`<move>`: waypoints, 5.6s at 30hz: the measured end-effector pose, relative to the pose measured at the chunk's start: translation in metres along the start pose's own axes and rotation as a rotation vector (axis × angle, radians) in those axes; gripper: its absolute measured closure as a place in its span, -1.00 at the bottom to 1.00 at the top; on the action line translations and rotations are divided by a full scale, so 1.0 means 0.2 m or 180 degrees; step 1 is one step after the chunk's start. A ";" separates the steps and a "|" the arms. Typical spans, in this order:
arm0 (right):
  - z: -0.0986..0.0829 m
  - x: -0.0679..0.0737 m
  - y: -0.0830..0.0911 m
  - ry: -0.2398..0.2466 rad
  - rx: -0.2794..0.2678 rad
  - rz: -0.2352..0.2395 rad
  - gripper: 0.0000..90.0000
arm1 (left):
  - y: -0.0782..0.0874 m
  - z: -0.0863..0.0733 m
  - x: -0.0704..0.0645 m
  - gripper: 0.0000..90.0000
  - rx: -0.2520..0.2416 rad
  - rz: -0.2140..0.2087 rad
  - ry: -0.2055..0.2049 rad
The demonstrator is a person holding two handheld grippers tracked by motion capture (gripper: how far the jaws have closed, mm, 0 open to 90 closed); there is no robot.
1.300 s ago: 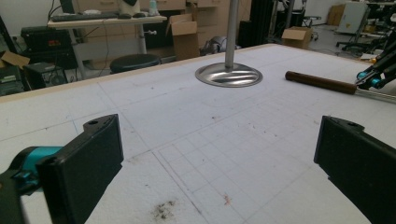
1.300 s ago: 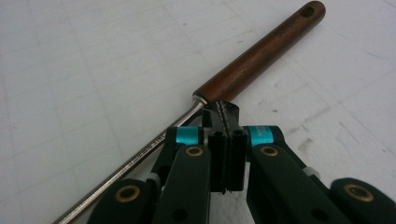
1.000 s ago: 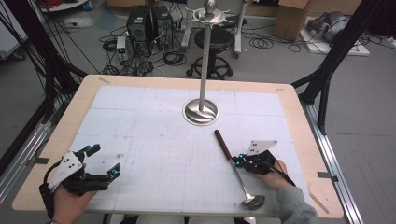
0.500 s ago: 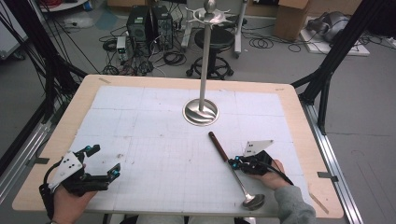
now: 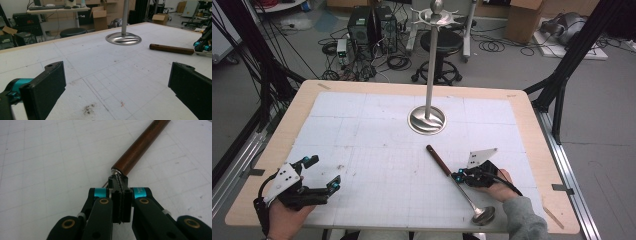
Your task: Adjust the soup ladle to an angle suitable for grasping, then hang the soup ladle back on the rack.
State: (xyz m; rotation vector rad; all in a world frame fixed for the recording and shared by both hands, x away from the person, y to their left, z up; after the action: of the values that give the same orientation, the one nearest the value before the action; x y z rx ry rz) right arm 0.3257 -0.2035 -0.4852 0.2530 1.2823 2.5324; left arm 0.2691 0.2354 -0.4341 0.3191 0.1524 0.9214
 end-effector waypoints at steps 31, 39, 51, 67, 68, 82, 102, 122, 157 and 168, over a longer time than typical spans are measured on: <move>0.08 0.07 -0.03 0.0050 0.0317 0.0081 1.00 | 0.01 0.00 0.00 -0.96 -0.0024 0.0018 -0.0004; 0.10 0.09 -0.04 0.0100 0.0351 0.0091 1.00 | 0.01 0.00 0.00 -0.96 -0.0018 0.0017 -0.0007; 0.14 0.14 -0.07 0.0249 0.0403 0.0188 1.00 | 0.01 0.00 0.00 -0.96 -0.0028 0.0018 -0.0012; 0.17 0.21 -0.09 0.0456 0.0482 0.0322 1.00 | 0.02 0.01 0.00 -0.96 -0.0036 0.0019 -0.0009; 0.18 0.21 -0.09 0.0490 0.0461 0.0312 1.00 | 0.02 0.01 0.00 -0.96 -0.0037 0.0019 -0.0010; 0.20 0.26 -0.11 0.0603 0.0511 0.0405 1.00 | 0.02 0.01 0.00 -0.96 -0.0034 0.0023 -0.0013; 0.23 0.21 0.14 0.0127 -0.0127 -0.0094 -0.19 | 0.01 0.02 0.00 -0.96 -0.0055 -0.0016 -0.0017; 0.14 0.23 0.25 -0.0198 -0.0027 -0.0307 -0.99 | -0.06 0.04 -0.02 -0.96 -0.0055 -0.0119 -0.0023; 0.12 0.38 0.05 -0.0095 0.1205 -0.0075 -0.46 | -0.06 0.04 -0.02 -0.96 -0.0068 -0.0129 -0.0034; 0.11 0.37 0.02 -0.0041 0.1400 -0.0020 -0.13 | -0.05 0.04 -0.02 -0.96 -0.0053 -0.0115 -0.0038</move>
State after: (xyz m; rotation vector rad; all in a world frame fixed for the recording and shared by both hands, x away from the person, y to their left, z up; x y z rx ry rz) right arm 0.2608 -0.1640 -0.4668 0.3539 1.8196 2.2100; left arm 0.2771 0.2247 -0.4305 0.3054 0.1391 0.8846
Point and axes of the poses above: each handheld gripper's, and its own axes: y roughly backward along the jaws, z roughly out of its top, x roughly to its left, the point moved 6 cm from there along -y, roughly forward along the jaws, and after that the axes turned 10 degrees about x, right-handed, at the moved point
